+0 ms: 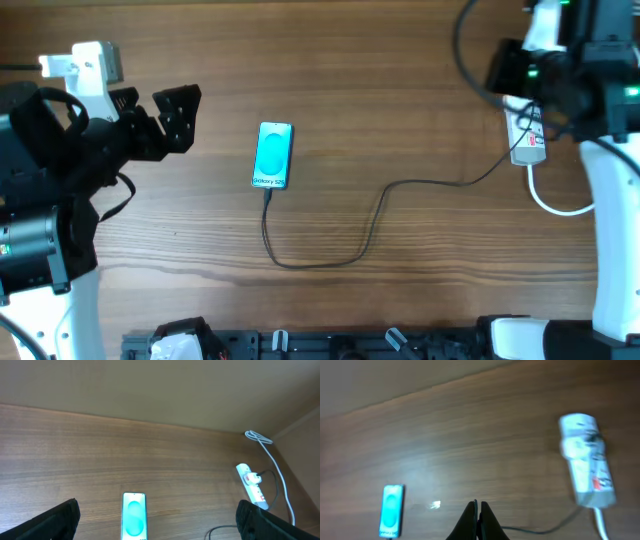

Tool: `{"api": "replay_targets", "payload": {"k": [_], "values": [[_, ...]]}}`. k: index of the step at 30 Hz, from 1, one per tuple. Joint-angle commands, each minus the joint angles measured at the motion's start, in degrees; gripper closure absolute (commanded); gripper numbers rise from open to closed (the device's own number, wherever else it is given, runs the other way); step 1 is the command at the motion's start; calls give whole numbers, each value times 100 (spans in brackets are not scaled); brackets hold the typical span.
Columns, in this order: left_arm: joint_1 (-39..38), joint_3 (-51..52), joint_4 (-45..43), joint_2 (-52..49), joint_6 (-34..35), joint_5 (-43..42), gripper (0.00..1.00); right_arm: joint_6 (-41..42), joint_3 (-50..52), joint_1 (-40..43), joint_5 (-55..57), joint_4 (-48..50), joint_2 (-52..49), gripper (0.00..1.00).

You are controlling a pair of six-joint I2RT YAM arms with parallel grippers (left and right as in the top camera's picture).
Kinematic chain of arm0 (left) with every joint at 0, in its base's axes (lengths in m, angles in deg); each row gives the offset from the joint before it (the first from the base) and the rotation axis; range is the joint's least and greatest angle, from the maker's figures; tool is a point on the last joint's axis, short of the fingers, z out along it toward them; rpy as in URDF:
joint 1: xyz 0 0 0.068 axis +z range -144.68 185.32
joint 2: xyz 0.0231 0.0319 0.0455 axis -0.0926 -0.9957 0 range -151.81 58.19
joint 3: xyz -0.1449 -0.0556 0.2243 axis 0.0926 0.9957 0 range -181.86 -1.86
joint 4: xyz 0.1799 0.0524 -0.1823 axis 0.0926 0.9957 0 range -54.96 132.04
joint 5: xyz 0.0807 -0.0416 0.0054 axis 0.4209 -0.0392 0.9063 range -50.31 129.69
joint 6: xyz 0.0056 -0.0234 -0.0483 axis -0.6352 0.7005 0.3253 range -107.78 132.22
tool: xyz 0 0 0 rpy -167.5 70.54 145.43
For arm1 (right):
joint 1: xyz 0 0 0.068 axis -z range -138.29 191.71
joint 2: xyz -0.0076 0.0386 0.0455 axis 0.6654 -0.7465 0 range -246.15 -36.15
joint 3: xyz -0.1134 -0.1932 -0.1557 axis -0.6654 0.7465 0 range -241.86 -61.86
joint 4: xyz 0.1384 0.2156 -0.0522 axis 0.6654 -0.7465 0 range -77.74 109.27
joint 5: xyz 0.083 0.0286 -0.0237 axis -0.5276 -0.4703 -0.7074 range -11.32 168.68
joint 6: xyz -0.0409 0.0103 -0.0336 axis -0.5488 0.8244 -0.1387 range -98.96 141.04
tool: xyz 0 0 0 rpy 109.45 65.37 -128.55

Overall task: Plug charger to phone and switch on socket
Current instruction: 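Move the right gripper over to the white power strip's switch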

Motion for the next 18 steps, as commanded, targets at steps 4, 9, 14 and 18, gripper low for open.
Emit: {"api": "replay_targets", "payload": {"k": [4, 9, 14, 18], "values": [[20, -9, 7, -4, 55, 33, 0, -236, -92, 1851, -1047, -120, 81, 96], [20, -9, 7, -4, 55, 33, 0, -439, -28, 2704, -1047, -308, 61, 96], [20, -9, 7, -4, 55, 33, 0, -529, -15, 2983, -1331, -308, -122, 96], [20, -9, 7, -4, 55, 33, 0, -544, -11, 2988, -1342, -273, -450, 96]]}}
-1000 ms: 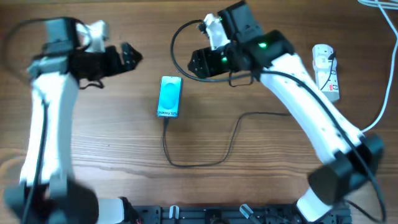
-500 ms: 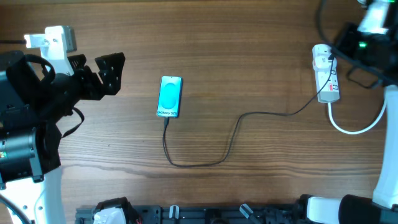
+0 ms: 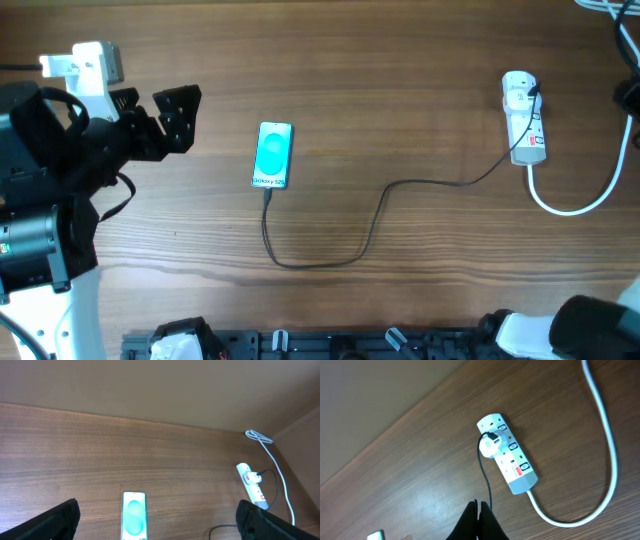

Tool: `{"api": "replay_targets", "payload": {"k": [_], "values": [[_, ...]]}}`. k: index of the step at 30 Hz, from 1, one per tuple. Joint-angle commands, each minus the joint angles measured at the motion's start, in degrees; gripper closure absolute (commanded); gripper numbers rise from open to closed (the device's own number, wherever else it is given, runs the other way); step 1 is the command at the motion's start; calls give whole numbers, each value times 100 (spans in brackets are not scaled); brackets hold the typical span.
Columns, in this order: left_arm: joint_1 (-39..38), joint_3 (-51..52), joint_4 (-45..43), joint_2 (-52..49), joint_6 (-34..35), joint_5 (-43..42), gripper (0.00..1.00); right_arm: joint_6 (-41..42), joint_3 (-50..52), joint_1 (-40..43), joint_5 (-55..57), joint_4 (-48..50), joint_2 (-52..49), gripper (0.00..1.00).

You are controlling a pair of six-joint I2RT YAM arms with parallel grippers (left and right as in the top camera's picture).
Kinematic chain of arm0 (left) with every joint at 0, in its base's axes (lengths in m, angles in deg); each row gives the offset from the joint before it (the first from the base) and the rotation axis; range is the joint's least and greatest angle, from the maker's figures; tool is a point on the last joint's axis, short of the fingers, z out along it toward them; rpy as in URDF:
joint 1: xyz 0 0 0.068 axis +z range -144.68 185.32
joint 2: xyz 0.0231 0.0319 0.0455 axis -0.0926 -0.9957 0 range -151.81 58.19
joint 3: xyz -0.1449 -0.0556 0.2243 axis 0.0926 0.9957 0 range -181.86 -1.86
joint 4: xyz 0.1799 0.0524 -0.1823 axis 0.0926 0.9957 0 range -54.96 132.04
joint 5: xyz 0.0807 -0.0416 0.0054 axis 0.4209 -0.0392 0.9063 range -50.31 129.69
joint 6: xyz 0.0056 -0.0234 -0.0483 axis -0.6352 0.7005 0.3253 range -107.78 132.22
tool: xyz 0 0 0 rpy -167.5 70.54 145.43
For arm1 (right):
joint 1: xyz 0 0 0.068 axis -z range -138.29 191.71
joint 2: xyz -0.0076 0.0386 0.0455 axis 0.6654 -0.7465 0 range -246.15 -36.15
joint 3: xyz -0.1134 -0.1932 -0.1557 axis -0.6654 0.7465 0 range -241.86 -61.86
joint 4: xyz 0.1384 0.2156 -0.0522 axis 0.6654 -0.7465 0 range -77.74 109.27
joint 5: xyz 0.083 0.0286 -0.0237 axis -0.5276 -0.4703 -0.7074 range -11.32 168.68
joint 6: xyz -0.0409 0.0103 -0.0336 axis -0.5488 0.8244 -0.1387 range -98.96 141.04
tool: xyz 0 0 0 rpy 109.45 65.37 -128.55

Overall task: Plug charger to phone and switch on socket
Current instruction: 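Move the right gripper over to the white power strip's switch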

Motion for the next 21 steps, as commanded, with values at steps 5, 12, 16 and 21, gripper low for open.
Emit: {"api": "replay_targets", "payload": {"k": [5, 12, 16, 21], "values": [[20, -9, -9, -2, 55, 33, 0, -120, -11, 17, -90, 238, -765, 96], [20, -9, -9, -2, 55, 33, 0, -247, -7, 37, 122, 452, -1429, 96], [20, -9, -9, -2, 55, 33, 0, -129, -7, 208, 170, 743, -1880, 96], [20, -9, -9, -2, 55, 33, 0, -111, -7, 227, 144, 870, -2675, 96]]}}
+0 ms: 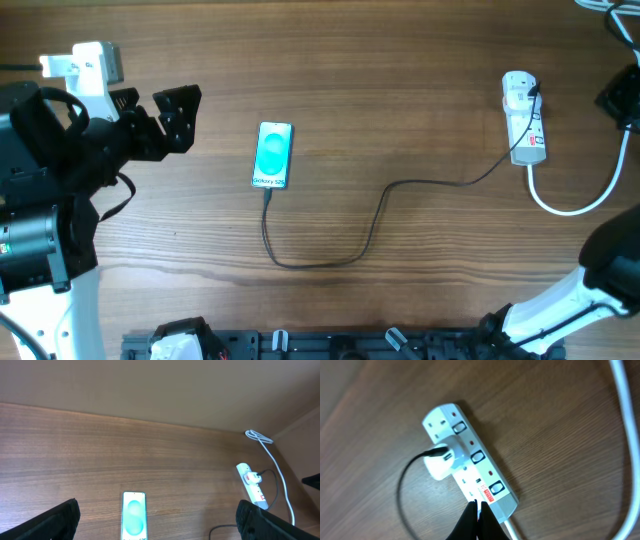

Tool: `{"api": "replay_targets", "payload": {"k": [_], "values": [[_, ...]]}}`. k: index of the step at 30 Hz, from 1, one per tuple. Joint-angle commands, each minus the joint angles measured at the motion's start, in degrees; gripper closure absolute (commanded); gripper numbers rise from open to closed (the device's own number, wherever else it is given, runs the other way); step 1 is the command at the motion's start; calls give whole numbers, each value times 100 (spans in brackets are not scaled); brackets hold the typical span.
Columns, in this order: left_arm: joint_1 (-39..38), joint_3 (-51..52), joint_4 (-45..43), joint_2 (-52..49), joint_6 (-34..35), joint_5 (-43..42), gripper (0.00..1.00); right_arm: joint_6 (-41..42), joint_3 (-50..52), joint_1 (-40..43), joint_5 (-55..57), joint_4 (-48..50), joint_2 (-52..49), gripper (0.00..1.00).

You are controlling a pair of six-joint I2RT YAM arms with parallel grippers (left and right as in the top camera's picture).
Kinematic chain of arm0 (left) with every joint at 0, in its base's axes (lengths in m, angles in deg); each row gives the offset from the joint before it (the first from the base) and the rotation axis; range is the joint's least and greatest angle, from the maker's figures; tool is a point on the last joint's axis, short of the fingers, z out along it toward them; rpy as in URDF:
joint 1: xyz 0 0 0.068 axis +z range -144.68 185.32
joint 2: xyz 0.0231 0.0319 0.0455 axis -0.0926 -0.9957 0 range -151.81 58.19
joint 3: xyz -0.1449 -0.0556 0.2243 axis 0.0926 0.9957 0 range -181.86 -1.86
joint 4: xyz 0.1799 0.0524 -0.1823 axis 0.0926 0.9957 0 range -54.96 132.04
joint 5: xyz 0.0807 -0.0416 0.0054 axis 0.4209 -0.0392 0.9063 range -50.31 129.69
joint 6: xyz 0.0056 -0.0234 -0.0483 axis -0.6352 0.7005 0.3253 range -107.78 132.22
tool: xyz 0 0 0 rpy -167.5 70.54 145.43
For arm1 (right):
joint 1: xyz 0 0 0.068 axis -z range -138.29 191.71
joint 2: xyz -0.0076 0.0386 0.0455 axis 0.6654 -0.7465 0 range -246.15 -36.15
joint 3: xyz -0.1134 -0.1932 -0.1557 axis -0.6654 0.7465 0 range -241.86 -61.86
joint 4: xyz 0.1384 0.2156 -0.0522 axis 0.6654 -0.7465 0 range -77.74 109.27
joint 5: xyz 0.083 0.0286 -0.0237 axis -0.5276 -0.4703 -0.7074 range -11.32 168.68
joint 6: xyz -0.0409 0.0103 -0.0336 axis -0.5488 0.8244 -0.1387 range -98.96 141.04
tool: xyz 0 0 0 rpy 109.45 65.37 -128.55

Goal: Plug charger to phone and switch on socket

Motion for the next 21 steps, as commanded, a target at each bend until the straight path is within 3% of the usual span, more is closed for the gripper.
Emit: {"api": "replay_targets", "payload": {"k": [1, 21], "values": [[20, -9, -11, -2, 55, 33, 0, 33, -9, 2, 17, 79, -483, 95], [20, -9, -11, -2, 55, 35, 0, 42, -9, -302, -507, 719, -1700, 95]]}}
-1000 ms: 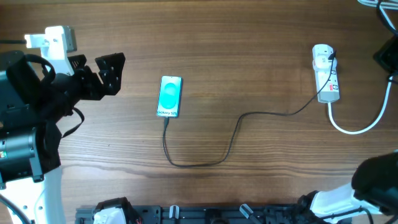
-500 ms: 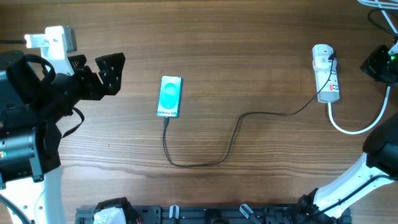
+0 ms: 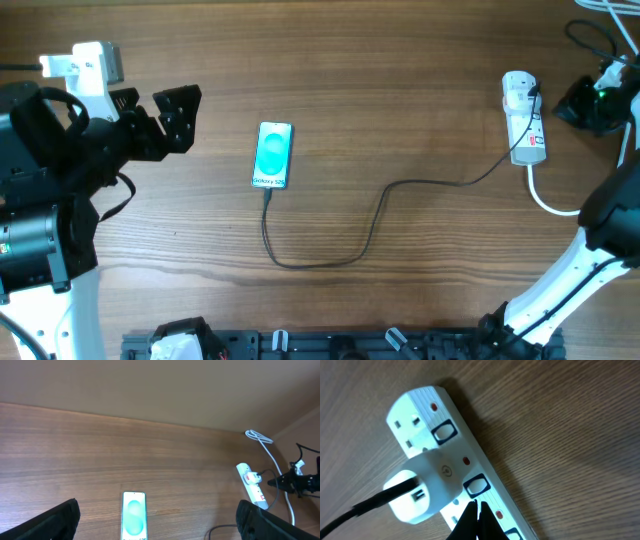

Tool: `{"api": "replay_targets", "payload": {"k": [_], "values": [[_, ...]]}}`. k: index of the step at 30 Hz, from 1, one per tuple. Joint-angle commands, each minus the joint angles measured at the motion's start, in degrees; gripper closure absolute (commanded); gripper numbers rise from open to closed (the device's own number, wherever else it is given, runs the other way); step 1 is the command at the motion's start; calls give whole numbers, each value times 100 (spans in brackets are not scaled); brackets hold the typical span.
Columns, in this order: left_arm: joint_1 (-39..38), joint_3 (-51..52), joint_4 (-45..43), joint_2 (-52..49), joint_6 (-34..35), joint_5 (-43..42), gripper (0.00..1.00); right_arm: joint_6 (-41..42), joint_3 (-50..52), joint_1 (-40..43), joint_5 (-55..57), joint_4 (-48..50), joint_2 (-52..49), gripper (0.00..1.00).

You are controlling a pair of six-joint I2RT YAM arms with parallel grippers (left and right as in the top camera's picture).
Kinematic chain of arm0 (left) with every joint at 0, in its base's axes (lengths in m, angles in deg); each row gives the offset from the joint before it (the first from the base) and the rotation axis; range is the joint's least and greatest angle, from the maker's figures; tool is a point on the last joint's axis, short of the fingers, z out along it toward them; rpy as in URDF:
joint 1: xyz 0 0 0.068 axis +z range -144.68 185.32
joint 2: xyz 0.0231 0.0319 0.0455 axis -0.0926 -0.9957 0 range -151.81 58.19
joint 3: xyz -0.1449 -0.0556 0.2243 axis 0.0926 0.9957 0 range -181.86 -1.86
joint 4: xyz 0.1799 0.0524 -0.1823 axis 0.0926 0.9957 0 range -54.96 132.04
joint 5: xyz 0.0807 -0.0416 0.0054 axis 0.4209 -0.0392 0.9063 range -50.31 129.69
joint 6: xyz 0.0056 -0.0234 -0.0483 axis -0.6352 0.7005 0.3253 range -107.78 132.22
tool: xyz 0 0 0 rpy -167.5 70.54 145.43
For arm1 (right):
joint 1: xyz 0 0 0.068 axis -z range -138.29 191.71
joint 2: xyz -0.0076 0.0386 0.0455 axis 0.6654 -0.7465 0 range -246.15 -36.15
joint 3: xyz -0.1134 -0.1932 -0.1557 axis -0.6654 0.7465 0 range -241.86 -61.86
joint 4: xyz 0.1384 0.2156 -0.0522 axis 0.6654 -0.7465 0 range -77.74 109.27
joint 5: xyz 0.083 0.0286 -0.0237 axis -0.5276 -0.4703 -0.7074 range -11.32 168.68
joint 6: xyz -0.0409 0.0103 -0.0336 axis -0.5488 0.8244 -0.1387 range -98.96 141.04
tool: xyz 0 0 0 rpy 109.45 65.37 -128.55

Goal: Plug charger to phone and switch on socket

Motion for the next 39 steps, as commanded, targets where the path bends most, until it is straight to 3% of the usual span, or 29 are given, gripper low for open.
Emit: {"api": "replay_targets", "payload": {"k": [1, 20, 30, 34, 39], "values": [[20, -9, -11, -2, 55, 33, 0, -57, -9, -15, -109, 57, -293, 96], [20, -9, -11, -2, 55, 31, 0, -378, -7, -463, -15, -20, -629, 96], [20, -9, -11, -2, 55, 31, 0, -83, -4, -763, 538, -144, -629, 96], [20, -9, -11, -2, 55, 31, 0, 597, -247, -199, 772, -402, -542, 96], [20, -9, -11, -2, 55, 31, 0, 645, -424, 844, -164, -839, 721, 96]]}}
